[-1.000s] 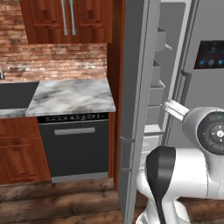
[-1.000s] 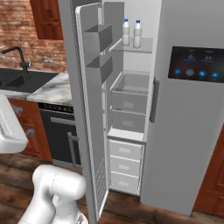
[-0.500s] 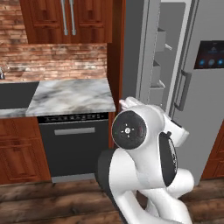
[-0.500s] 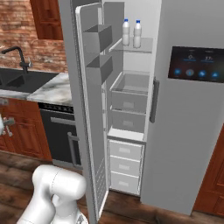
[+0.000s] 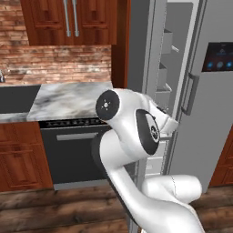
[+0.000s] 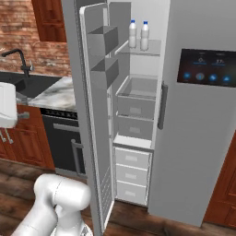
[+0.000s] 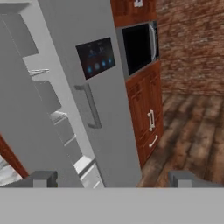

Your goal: Take the bottled waters from the counter and place them in the freezer to freeze. Close the freezer door after placing the bottles.

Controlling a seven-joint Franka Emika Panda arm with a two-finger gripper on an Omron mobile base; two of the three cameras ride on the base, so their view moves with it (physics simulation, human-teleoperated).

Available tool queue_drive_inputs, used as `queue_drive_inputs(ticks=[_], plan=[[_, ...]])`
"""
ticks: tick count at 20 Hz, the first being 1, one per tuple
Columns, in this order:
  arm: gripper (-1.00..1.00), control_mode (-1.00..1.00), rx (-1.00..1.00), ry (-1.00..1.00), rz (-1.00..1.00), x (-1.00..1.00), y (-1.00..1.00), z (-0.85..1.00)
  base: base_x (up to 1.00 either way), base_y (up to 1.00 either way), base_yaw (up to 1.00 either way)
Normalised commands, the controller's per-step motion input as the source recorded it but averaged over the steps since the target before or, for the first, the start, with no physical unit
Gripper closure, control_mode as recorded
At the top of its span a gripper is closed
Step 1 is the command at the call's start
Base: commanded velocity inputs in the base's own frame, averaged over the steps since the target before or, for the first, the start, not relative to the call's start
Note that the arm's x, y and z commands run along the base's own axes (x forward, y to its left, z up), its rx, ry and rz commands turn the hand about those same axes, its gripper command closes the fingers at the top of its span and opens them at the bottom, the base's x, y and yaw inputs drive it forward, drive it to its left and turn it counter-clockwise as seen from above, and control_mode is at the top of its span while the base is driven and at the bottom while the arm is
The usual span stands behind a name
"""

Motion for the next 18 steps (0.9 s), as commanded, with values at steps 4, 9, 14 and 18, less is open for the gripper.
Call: queue_drive_inputs(ticks=[4, 9, 14, 18], plan=[[-1.0, -1.0, 0.0, 0.05, -0.1, 0.37, 0.1, -0.03, 0.0, 0.0, 0.0], [-1.0, -1.0, -0.03, 0.0, -0.05, 0.33, 0.0, -0.06, 0.0, 0.0, 0.0], [-1.0, -1.0, -0.09, 0.0, -0.08, 0.43, 0.0, -0.18, 0.0, 0.0, 0.0], [-1.0, -1.0, -0.12, 0.0, -0.07, 0.42, 0.0, -0.22, 0.0, 0.0, 0.0]])
